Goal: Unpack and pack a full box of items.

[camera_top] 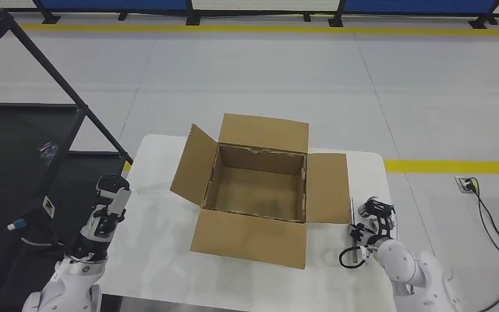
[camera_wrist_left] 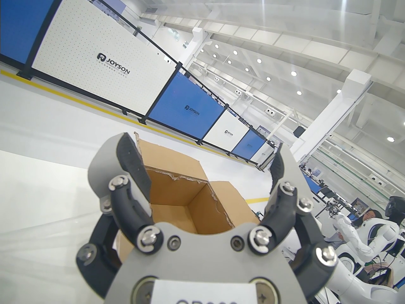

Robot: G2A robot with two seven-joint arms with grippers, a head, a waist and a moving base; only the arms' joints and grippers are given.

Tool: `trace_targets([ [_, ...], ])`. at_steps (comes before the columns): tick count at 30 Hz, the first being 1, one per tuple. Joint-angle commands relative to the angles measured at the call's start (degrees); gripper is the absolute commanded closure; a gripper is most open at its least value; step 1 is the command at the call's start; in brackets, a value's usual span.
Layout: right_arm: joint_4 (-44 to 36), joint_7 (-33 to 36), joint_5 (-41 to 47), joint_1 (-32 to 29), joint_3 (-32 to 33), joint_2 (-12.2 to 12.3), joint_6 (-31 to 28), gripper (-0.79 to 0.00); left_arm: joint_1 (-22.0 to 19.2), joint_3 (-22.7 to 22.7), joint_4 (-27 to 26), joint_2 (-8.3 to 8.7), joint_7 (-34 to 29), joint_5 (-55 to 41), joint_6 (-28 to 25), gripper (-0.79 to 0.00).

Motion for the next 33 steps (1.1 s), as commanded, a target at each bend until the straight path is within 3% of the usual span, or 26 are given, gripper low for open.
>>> trace_targets([
  [1,-0.6,0.2,-0.1,-0.1,-0.2,0.1,0.3,-0.222,0.0,0.0,0.0,0.0,0.0,0.0,0.0,-0.785],
  [5,-2.2,0.0,-0.4,-0.8,-0.5,0.2,1.2,-0.277,0.0,0.0,0.0,0.0,0.0,0.0,0.0,-0.785],
  [19,-9.1,0.0,-2.7,-3.3,-2.0,0.6,2.7,-0.265,0.0,0.0,0.0,0.0,0.0,0.0,0.0,-0.785],
  [25,-16.5,-6.8,1.4,-7.4,-0.1,0.6,1.8,-0.225,0.0,0.0,0.0,0.0,0.0,0.0,0.0,-0.785],
  [28,-22.3,-12.9,5.2,-11.7,1.5,0.4,0.3,-0.271,0.0,0.0,0.0,0.0,0.0,0.0,0.0,-0.785],
  [31,-27.3,-17.9,8.5,-15.5,3.2,0.4,-2.4,-0.369,0.0,0.0,0.0,0.0,0.0,0.0,0.0,-0.785],
  [32,-28.9,-19.6,10.4,-16.5,3.5,0.4,-5.1,-0.449,0.0,0.0,0.0,0.0,0.0,0.0,0.0,-0.785],
  [33,-29.6,-22.0,13.4,-17.5,4.2,0.4,-8.7,-0.622,0.0,0.0,0.0,0.0,0.0,0.0,0.0,-0.785],
])
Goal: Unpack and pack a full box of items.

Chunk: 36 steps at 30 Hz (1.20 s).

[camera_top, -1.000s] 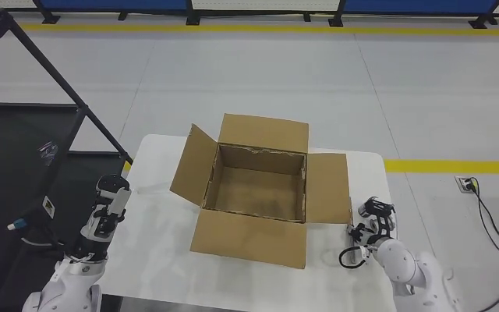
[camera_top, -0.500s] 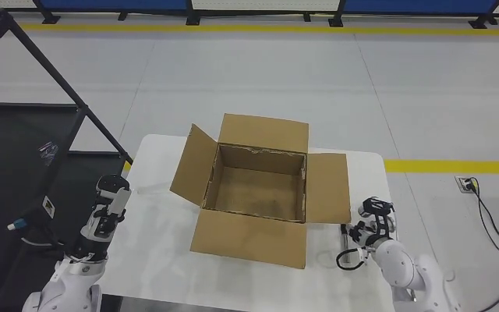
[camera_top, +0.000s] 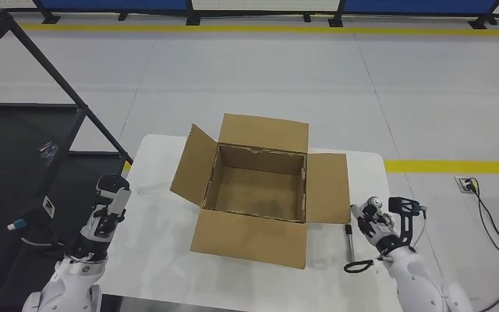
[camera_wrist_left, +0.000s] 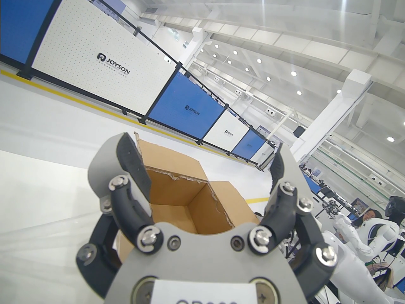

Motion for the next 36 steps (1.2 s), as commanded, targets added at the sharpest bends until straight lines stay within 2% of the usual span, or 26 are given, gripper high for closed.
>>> trace_targets([
  [1,-0.9,-4.5,5.5,-2.1,1.3,0.0,-7.3,-0.785,0.0,0.0,0.0,0.0,0.0,0.0,0.0,-0.785],
  [4,-0.1,-6.1,11.0,-3.1,2.5,0.1,-13.4,-0.785,0.0,0.0,0.0,0.0,0.0,0.0,0.0,-0.785],
  [14,0.0,-5.6,9.0,-2.3,1.5,0.1,-12.2,-0.785,0.0,0.0,0.0,0.0,0.0,0.0,0.0,-0.785],
  [19,3.6,0.2,12.1,3.7,-0.7,0.4,-11.0,-0.785,0.0,0.0,0.0,0.0,0.0,0.0,0.0,-0.785],
  [24,7.1,7.2,11.4,11.6,-2.3,0.8,-6.6,-0.785,0.0,0.0,0.0,0.0,0.0,0.0,0.0,-0.785],
  [29,11.8,10.5,11.7,17.4,-4.6,0.9,-5.3,-0.785,0.0,0.0,0.0,0.0,0.0,0.0,0.0,-0.785],
  [36,16.7,11.1,11.6,22.4,-8.0,0.9,-4.6,-0.785,0.0,0.0,0.0,0.0,0.0,0.0,0.0,-0.785],
])
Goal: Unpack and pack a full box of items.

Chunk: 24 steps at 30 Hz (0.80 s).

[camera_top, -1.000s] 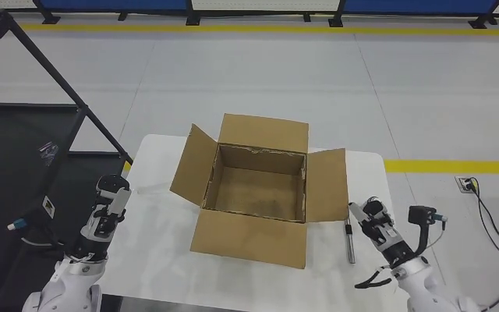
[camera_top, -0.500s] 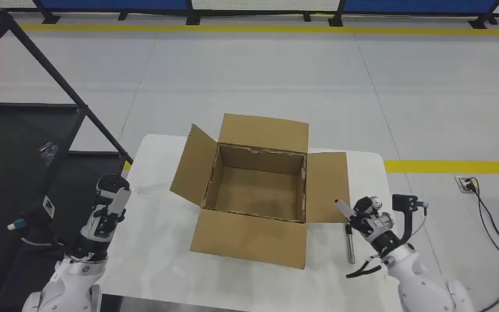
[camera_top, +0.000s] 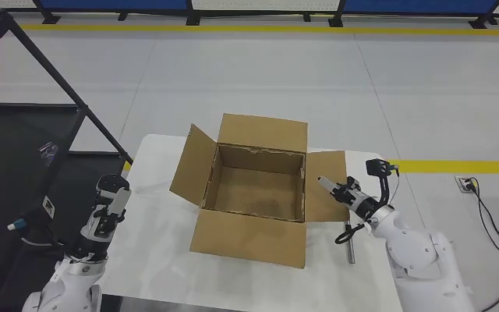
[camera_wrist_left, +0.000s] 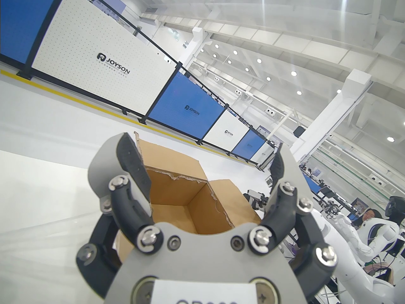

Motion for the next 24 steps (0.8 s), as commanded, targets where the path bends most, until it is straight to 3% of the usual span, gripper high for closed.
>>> trace_targets([
  [1,0.9,-0.1,-0.2,1.0,-0.6,0.0,0.3,-0.785,0.0,0.0,0.0,0.0,0.0,0.0,0.0,-0.785],
  [11,0.9,-1.4,-1.1,1.4,-0.5,0.4,1.8,-0.785,0.0,0.0,0.0,0.0,0.0,0.0,0.0,-0.785],
  [24,-14.1,-6.0,-7.1,-16.4,9.5,2.0,2.5,-0.785,0.0,0.0,0.0,0.0,0.0,0.0,0.0,-0.785],
])
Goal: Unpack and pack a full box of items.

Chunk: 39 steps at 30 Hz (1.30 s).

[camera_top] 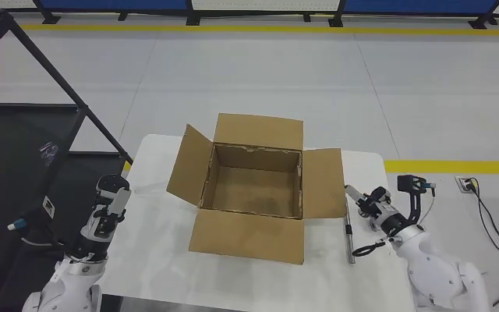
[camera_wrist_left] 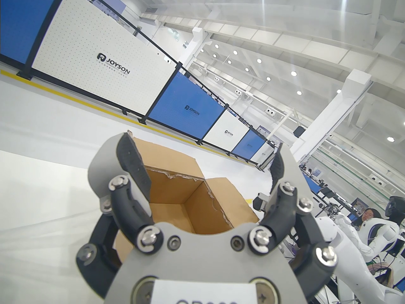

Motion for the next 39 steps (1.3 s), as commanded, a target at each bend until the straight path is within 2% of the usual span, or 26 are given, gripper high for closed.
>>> trace_targets([
  [1,-1.9,0.2,-1.7,-3.1,1.3,0.2,-1.4,-0.785,0.0,0.0,0.0,0.0,0.0,0.0,0.0,-0.785],
  [5,-3.1,6.4,-4.1,-7.2,2.9,0.9,-4.7,-0.785,0.0,0.0,0.0,0.0,0.0,0.0,0.0,-0.785],
  [16,-3.2,6.6,-4.9,-7.3,2.0,1.0,-5.4,-0.785,0.0,0.0,0.0,0.0,0.0,0.0,0.0,-0.785],
  [19,-3.2,8.5,-11.0,-6.6,0.4,1.3,-5.6,-0.785,0.0,0.0,0.0,0.0,0.0,0.0,0.0,-0.785],
  [23,-2.3,14.4,-16.4,-5.4,-1.0,2.0,-8.9,-0.785,0.0,0.0,0.0,0.0,0.0,0.0,0.0,-0.785],
  [28,0.7,21.7,-25.9,-1.1,-6.6,2.0,-2.4,-0.785,0.0,0.0,0.0,0.0,0.0,0.0,0.0,-0.785],
  [30,3.0,24.5,-30.3,1.7,-9.6,1.7,2.3,-0.674,0.0,0.0,0.0,0.0,0.0,0.0,0.0,-0.785],
  [33,7.4,27.0,-32.8,6.1,-13.7,1.2,5.8,-0.579,0.0,0.0,0.0,0.0,0.0,0.0,0.0,-0.785],
  [36,12.2,27.7,-33.2,9.3,-15.3,0.9,8.0,-0.4,0.0,0.0,0.0,0.0,0.0,0.0,0.0,-0.785],
  [39,15.6,27.2,-32.4,11.5,-15.9,0.6,8.8,-0.372,0.0,0.0,0.0,0.0,0.0,0.0,0.0,-0.785],
])
